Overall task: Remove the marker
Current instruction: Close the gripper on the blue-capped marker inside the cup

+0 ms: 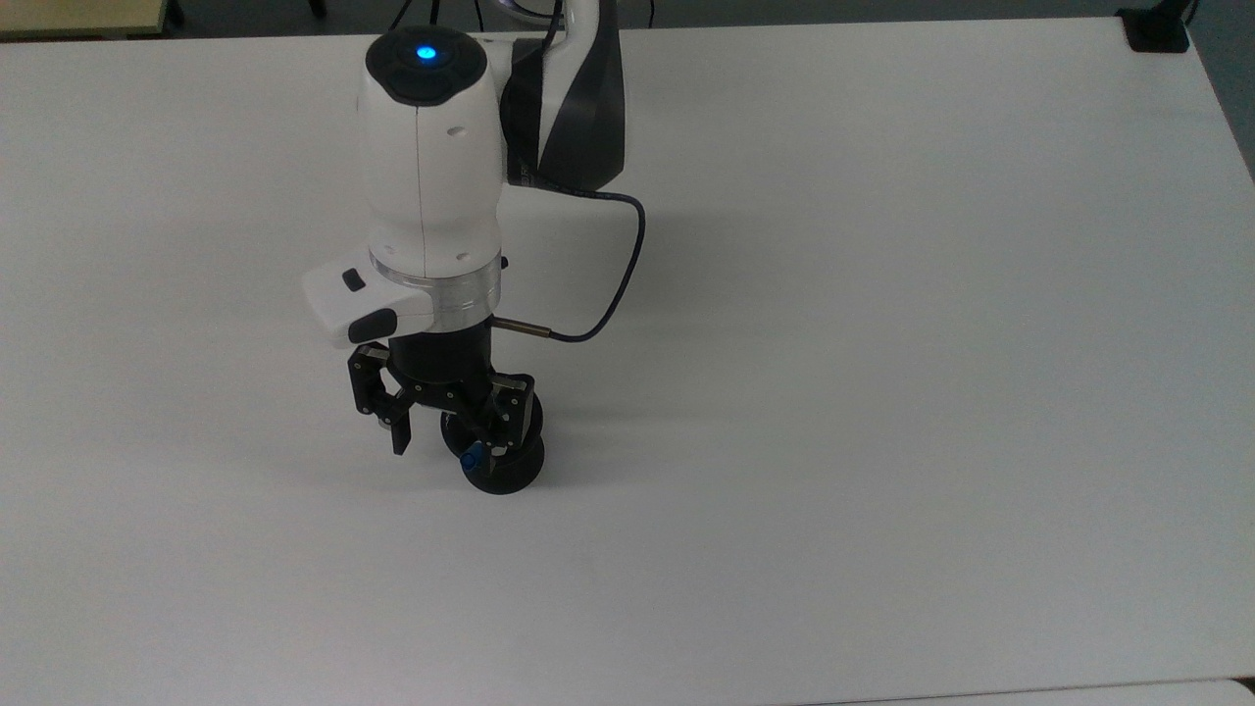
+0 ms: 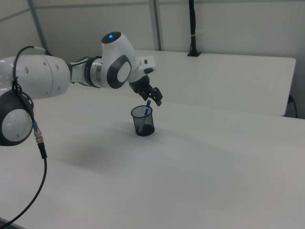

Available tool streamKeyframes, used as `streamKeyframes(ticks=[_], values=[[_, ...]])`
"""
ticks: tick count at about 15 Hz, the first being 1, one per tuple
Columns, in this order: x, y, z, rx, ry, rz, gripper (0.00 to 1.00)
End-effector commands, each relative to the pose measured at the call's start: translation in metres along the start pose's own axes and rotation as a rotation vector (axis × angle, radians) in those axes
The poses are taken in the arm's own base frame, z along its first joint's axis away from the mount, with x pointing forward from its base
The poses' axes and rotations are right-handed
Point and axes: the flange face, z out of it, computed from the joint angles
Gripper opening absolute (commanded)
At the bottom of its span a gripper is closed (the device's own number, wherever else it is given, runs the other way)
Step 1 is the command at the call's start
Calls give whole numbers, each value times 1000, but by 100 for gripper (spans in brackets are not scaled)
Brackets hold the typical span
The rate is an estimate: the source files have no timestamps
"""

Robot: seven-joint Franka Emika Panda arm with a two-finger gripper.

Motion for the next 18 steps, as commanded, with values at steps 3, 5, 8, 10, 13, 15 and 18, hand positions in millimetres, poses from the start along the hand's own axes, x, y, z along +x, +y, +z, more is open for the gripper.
streamKeyframes(ticks=[3, 5, 8, 10, 13, 15, 18], values=[[9, -17, 9, 11, 29, 15, 56], [8, -27, 7, 15, 30, 2, 49], [6, -33, 5, 4, 25, -9, 48], [6, -32, 4, 3, 24, -12, 48], [6, -25, 5, -13, 25, -17, 48], [6, -33, 0, -12, 29, -42, 45], [4, -26, -1, -32, -12, -83, 44]])
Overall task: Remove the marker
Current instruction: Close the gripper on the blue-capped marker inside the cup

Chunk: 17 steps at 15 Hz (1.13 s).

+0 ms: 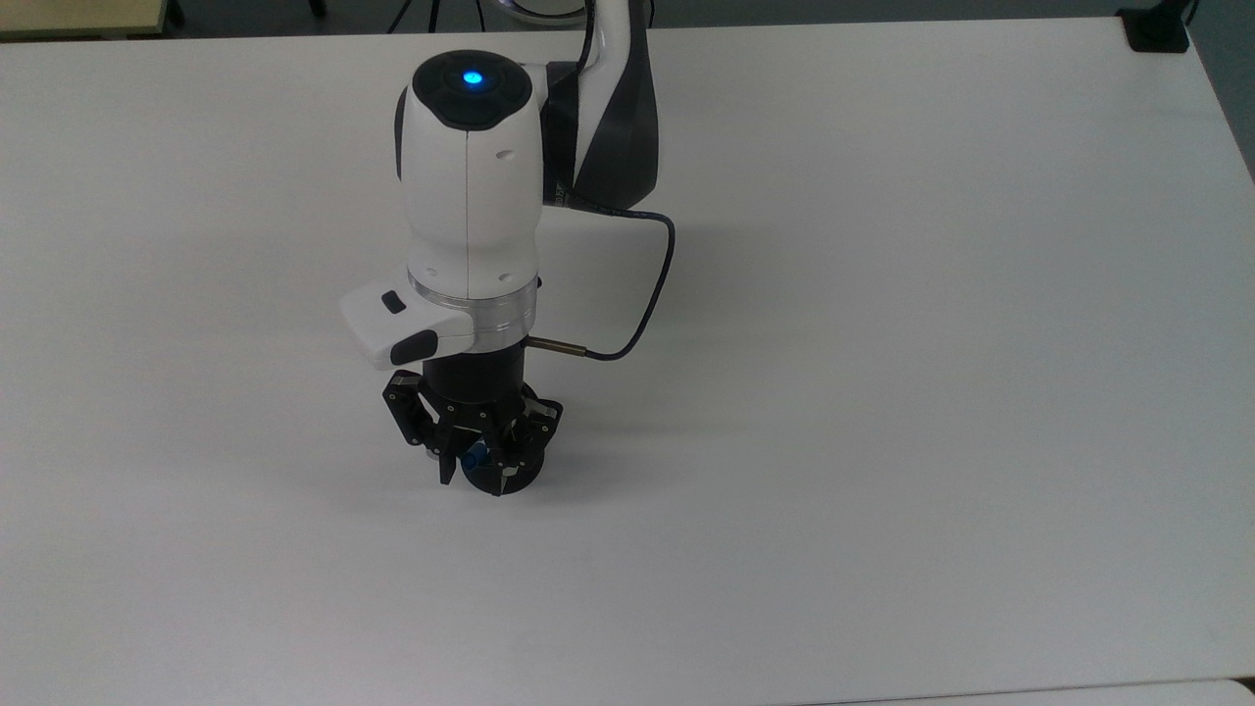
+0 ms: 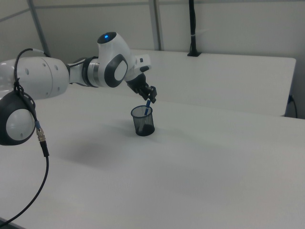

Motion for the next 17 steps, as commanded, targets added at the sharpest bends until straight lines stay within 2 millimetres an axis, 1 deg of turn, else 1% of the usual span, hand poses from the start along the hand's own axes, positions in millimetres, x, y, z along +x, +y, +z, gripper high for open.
streamKeyframes(ticks=[1, 3, 7, 8, 9, 10, 11, 12, 15, 16, 17], values=[[-3, 3, -6, -29, -63, -69, 44], [-5, 3, -8, -31, -89, -80, 44], [-6, 1, -9, -31, -89, -84, 43], [-5, 1, -11, -31, -86, -84, 36], [-4, 1, -13, -30, -83, -83, 26], [-4, 2, -13, -31, -83, -83, 12], [-4, 2, -13, -30, -83, -82, 2], [-4, 3, -13, -27, -84, -77, 0], [3, 1, -35, -12, -63, -67, 0], [6, 1, -49, -8, -61, -63, 0], [11, 2, -70, 5, -44, -51, 0]])
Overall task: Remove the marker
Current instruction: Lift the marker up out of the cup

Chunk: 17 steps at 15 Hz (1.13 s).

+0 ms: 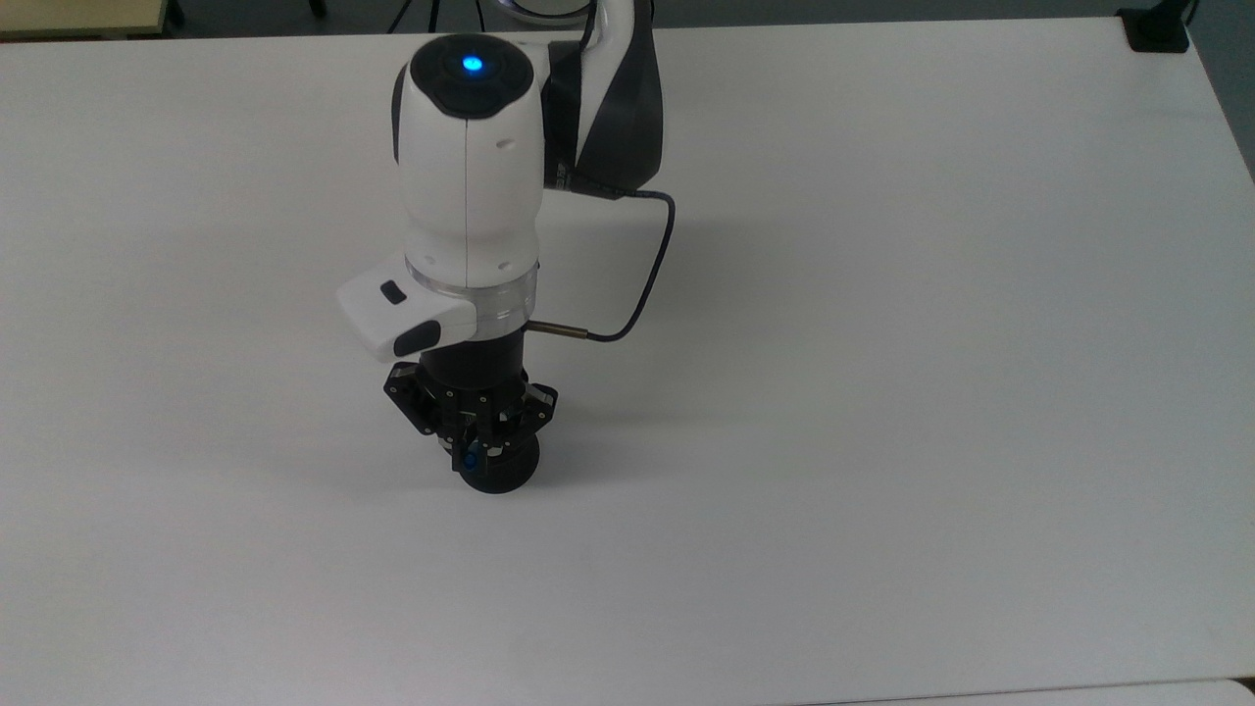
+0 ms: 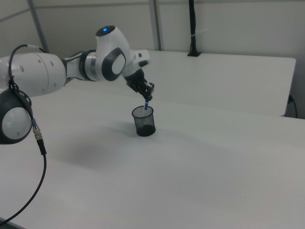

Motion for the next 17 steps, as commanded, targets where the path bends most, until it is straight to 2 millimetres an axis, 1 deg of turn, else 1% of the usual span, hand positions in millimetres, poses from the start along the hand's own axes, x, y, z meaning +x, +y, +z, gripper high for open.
streamKeyframes(ticks=[1, 3, 5, 7, 8, 10, 11, 13, 15, 16, 17], values=[[9, 3, -67, 31, 20, 18, 0], [16, 12, -106, 53, 68, 37, 0], [21, 25, -146, 66, 116, 55, 0], [16, 39, -172, 85, 122, 76, 0], [6, 43, -183, 91, 86, 51, 0], [-22, 46, -187, 115, -24, -18, 0], [-48, 45, -182, 151, -127, -83, 0], [-80, 52, -178, 172, -258, -144, 0], [-103, 55, -169, 190, -380, -208, 0], [-111, 53, -158, 196, -438, -237, 0], [-115, 52, -148, 193, -460, -247, 0]])
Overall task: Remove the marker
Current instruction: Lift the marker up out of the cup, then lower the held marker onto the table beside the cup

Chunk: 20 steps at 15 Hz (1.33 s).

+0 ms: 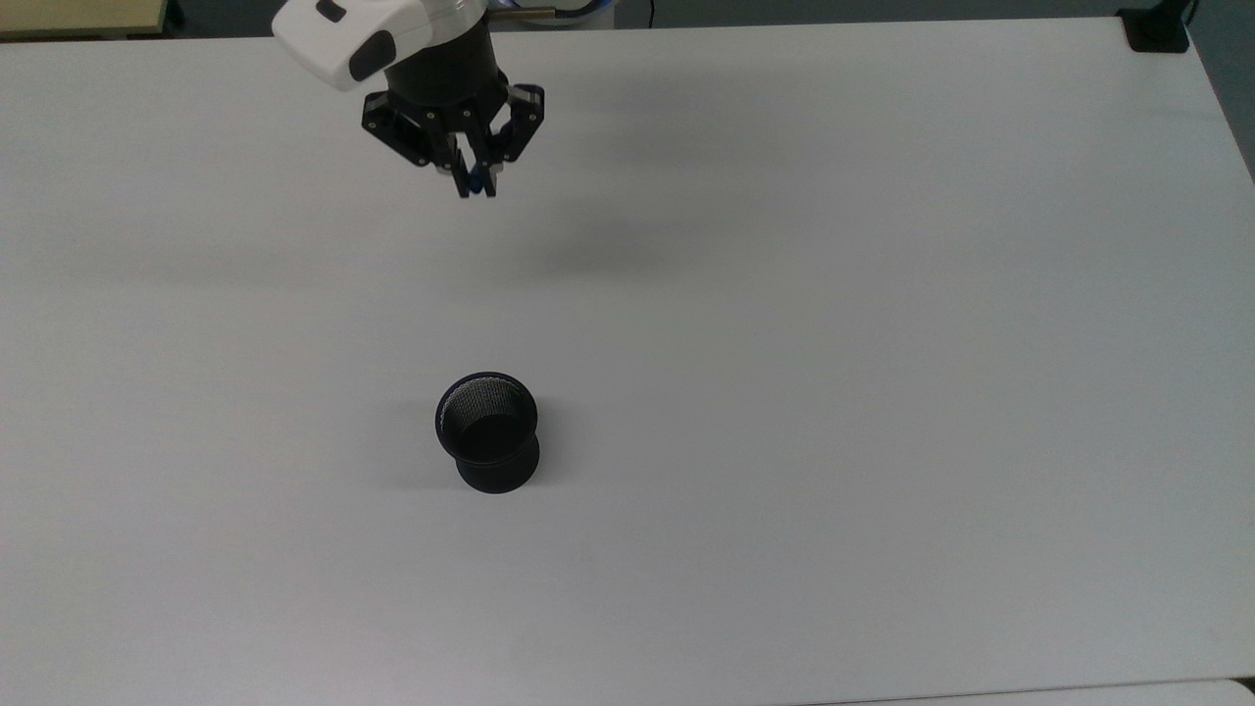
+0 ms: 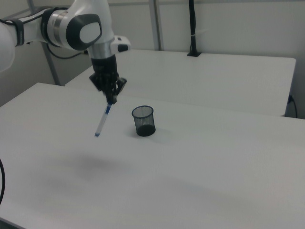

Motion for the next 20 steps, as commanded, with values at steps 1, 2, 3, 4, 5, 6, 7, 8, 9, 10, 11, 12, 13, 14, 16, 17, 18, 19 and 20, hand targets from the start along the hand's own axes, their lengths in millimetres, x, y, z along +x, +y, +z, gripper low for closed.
streamKeyframes(ticks=[1, 2, 3, 4, 5, 6, 7, 8, 9, 10, 11, 12, 13, 14, 16, 17, 18, 19, 20], values=[[-17, -1, 45, 24, -128, -73, 1], [-13, 0, 64, 20, -159, -90, 2], [-7, 1, 86, 9, -194, -105, 2], [-3, 1, 105, -12, -226, -115, 2], [-1, 0, 119, -29, -251, -125, 2], [1, -1, 132, -38, -271, -129, 2], [3, -1, 143, -41, -282, -129, 2], [8, -2, 152, -46, -281, -129, 2], [11, -3, 163, -51, -282, -132, 2], [14, -6, 173, -54, -279, -137, 2], [17, -7, 186, -60, -282, -143, 2], [18, -9, 199, -71, -291, -150, 2], [20, -9, 209, -79, -294, -144, 2], [21, -7, 214, -83, -292, -139, 2], [22, -3, 214, -80, -289, -138, 3], [21, -1, 213, -79, -288, -138, 4], [21, 5, 214, -79, -289, -130, 5], [20, 12, 215, -81, -291, -121, 5], [20, 16, 218, -87, -294, -120, 5]])
